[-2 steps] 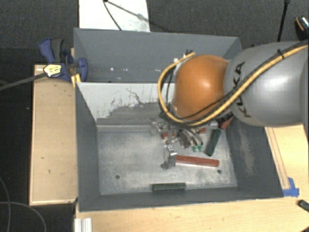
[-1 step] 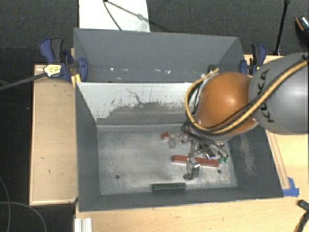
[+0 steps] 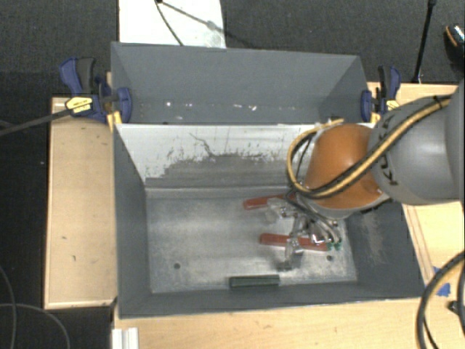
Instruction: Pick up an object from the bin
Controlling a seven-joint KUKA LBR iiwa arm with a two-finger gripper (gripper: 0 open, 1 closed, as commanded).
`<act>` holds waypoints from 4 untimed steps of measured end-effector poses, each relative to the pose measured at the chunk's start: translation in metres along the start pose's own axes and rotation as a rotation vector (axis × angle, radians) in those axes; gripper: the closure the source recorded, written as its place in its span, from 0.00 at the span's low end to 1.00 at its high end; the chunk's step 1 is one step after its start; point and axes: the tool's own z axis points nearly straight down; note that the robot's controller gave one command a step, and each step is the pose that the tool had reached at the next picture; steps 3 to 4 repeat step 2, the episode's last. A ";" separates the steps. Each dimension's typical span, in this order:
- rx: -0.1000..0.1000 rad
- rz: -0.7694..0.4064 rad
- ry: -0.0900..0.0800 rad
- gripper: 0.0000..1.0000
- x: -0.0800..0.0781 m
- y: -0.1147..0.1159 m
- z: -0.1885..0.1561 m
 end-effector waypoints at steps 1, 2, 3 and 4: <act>-0.001 0.001 -0.004 1.00 -0.001 0.002 -0.003; 0.001 0.013 -0.016 1.00 -0.003 -0.015 -0.154; 0.001 0.013 -0.016 1.00 -0.003 -0.015 -0.154; 0.001 0.013 -0.016 1.00 -0.003 -0.015 -0.154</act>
Offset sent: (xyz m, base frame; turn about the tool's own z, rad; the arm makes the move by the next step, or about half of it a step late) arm 0.0000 0.0000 0.0000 0.0000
